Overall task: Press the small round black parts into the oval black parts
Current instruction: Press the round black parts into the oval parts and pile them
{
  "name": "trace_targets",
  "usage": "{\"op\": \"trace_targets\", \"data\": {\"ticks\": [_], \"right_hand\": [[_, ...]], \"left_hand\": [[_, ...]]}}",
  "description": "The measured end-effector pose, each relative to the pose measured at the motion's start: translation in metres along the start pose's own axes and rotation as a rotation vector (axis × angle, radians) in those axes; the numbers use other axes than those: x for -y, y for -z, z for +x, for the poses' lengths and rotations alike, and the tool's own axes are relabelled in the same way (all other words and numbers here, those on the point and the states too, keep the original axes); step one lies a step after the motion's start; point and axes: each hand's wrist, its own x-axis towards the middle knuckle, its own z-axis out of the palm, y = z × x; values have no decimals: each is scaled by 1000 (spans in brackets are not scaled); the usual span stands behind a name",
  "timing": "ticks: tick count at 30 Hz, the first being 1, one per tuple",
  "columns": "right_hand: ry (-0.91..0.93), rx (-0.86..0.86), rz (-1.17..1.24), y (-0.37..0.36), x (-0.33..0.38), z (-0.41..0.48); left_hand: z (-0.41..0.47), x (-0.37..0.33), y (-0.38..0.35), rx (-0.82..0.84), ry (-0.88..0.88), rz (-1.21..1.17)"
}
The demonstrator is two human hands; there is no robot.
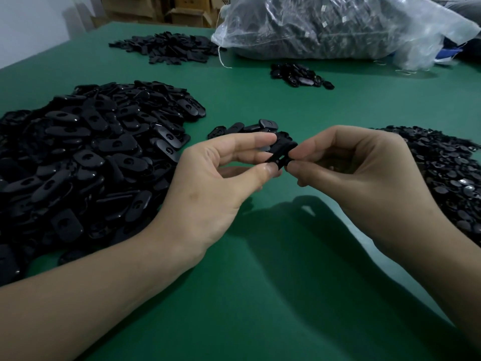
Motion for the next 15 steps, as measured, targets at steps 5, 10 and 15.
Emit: {"op": "trace_targets", "data": {"ticks": [5, 10, 15], "right_hand": [[10, -15, -26, -3, -3, -1], [-24, -27, 15, -3, -6, -1], [-31, -16, -3, -3, -5, -3]], "left_hand": [[-2, -2, 0, 12, -31, 26], [-2, -3, -3, 14, -58, 27], [-1, -2, -2, 28, -56, 15]]}}
